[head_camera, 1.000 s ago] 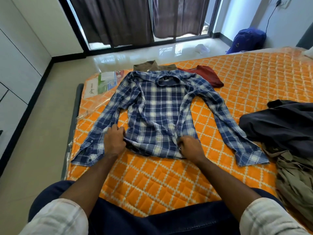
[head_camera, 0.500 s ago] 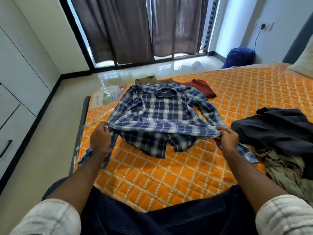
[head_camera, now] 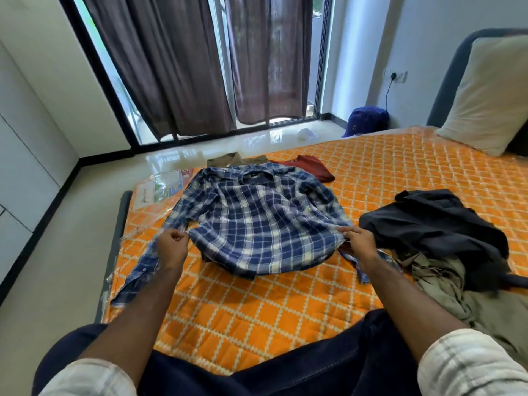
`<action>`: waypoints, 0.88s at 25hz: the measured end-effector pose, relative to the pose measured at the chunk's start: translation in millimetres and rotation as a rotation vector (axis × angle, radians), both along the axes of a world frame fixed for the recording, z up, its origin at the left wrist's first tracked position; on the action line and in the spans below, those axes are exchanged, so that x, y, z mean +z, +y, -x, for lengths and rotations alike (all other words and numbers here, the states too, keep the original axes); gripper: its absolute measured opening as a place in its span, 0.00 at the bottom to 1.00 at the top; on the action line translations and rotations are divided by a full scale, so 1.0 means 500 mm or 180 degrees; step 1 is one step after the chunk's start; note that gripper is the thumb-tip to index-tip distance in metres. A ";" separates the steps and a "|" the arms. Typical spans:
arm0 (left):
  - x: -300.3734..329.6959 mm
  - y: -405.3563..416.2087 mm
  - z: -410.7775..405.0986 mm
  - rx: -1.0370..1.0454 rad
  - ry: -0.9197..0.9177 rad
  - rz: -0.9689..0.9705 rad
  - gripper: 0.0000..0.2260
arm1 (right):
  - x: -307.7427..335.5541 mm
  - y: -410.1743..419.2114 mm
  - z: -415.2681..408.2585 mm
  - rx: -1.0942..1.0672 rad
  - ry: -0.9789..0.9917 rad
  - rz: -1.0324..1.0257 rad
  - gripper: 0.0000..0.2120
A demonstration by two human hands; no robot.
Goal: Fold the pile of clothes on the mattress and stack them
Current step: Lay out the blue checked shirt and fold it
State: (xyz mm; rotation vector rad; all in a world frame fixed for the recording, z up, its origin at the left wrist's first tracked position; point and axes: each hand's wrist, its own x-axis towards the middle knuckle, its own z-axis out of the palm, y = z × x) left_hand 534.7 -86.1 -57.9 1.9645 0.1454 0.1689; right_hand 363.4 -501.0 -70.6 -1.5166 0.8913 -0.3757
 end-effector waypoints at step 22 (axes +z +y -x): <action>-0.182 0.004 -0.105 -0.1424 -0.0005 -0.2922 0.06 | -0.180 -0.003 -0.025 0.0082 0.0599 0.0042 0.12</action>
